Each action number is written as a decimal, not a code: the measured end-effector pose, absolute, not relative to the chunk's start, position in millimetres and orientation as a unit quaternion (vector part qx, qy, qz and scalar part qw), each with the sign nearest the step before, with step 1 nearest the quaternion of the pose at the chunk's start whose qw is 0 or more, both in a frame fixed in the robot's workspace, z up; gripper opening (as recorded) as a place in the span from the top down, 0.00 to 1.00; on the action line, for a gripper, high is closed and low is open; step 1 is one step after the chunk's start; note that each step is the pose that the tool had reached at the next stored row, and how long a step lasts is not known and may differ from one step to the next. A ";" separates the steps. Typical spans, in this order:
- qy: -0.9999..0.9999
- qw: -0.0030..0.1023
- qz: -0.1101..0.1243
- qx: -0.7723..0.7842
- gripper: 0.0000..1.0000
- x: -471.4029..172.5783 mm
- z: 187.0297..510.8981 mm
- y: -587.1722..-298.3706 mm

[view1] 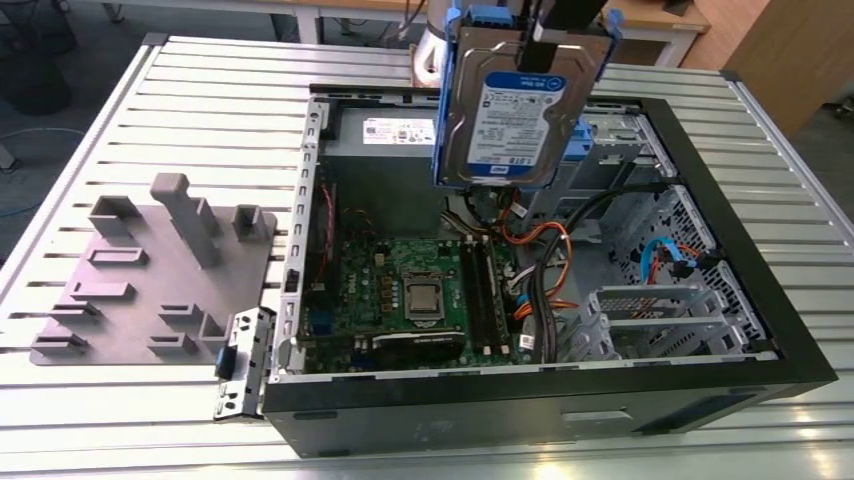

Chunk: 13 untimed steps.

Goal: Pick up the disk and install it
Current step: 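Pick up the disk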

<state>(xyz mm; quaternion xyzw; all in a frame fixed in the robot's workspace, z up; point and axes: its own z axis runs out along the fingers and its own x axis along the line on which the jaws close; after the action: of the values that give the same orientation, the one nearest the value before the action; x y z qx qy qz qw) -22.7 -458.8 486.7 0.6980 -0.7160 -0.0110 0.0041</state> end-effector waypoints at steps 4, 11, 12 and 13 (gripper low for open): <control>-0.716 0.004 -0.011 0.698 0.65 -22.7 486.6 -473.8; -0.716 0.004 -0.011 0.698 0.65 -22.8 486.6 -501.5; -0.716 0.004 -0.011 0.698 0.65 -22.7 486.7 -505.4; -0.716 0.004 -0.011 0.698 0.65 -22.7 486.6 -509.3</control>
<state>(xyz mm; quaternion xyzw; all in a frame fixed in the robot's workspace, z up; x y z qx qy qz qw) -22.7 -509.3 486.6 0.6980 -0.7160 -0.0111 0.0040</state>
